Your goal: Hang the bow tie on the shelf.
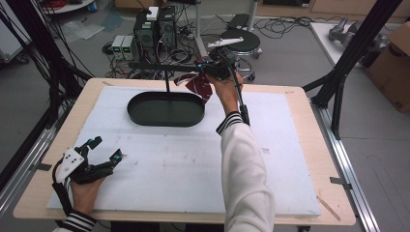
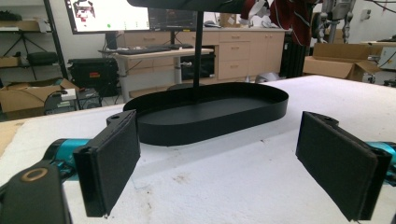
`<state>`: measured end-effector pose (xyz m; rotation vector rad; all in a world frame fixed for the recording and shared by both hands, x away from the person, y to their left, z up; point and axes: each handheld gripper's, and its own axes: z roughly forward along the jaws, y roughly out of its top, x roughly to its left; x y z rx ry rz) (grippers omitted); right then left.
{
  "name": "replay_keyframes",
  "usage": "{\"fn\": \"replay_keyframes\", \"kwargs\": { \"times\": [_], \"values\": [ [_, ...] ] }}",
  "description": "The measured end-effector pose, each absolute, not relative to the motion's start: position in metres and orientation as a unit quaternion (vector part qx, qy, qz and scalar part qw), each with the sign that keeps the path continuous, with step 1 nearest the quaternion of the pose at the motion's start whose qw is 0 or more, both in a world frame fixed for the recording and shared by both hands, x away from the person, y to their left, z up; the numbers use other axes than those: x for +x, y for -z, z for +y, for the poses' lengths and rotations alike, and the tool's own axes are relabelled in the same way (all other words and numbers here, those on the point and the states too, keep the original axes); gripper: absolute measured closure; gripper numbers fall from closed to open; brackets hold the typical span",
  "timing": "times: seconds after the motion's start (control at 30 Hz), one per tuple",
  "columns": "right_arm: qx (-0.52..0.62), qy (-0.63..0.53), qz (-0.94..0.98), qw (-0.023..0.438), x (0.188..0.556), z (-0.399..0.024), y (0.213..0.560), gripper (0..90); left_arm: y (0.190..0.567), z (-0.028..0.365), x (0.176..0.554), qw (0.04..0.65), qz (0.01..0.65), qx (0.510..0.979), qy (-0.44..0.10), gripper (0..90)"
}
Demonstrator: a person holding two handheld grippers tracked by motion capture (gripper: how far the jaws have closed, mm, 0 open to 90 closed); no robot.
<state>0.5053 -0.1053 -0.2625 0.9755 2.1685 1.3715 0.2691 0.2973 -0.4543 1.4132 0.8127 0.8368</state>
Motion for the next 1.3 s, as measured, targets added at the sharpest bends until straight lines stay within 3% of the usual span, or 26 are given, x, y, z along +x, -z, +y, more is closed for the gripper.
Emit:
{"fn": "replay_keyframes", "kwargs": {
  "times": [0.53, 1.3],
  "values": [
    [0.335, -0.469, 0.793, 0.197, 0.503, -0.103, 0.265, 88.5, 0.454, 0.298, 0.269, 0.609, 0.351, 0.612, -0.363, 14.1],
    [0.360, -0.459, 0.796, 0.161, 0.501, -0.108, 0.312, 88.3, 0.454, 0.297, 0.269, 0.608, 0.351, 0.613, -0.363, 14.1]
  ]
}}
